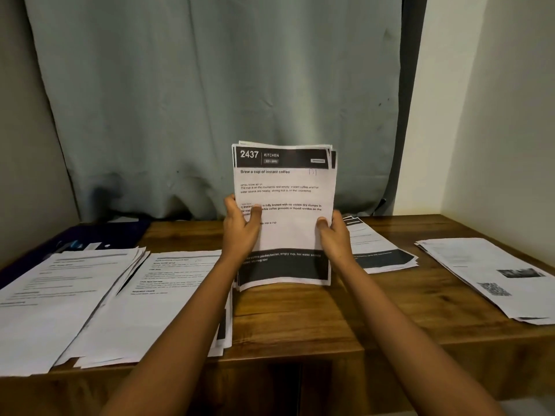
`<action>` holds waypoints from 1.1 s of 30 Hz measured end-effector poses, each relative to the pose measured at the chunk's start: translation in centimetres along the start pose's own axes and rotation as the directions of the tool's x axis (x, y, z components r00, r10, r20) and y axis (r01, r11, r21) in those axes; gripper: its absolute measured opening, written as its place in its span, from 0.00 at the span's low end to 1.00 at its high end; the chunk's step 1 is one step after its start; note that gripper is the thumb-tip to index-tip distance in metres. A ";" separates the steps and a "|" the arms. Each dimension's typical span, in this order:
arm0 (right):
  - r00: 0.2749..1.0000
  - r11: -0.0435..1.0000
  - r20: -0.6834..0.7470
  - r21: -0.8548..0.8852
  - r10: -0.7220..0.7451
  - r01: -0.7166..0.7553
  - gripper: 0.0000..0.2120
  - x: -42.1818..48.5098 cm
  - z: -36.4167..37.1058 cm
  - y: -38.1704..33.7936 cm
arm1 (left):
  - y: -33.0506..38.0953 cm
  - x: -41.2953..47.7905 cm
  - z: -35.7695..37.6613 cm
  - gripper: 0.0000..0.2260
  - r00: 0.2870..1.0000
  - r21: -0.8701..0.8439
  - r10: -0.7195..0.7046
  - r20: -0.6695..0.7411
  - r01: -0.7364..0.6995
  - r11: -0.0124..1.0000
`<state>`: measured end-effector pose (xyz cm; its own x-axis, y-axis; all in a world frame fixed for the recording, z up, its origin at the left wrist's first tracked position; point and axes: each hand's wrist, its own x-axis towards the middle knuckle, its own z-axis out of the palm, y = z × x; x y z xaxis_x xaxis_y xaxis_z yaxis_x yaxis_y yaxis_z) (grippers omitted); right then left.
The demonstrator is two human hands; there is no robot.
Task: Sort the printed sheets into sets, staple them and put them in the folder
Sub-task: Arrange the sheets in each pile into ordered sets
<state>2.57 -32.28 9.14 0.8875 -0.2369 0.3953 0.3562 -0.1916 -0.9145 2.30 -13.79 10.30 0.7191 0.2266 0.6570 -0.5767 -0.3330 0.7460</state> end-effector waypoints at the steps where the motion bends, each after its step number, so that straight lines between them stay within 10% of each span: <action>1: 1.000 1.000 0.007 -0.006 0.008 -0.008 0.13 -0.2 0.0 0.3 | -0.2 -0.3 -0.2 0.19 1.000 -0.010 -0.002 0.006 0.002 1.000; 33: 0.998 0.995 0.000 0.087 -0.058 0.057 0.12 4.0 -0.5 -5.0 | 5.2 6.0 -2.0 0.05 0.997 -0.301 0.048 -0.058 -0.063 0.951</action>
<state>4.21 -32.76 15.31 0.8656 -0.2253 0.4473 0.4306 -0.1213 -0.8944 2.80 -12.31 18.36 0.6669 0.2635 0.6970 -0.7109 -0.0554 0.7011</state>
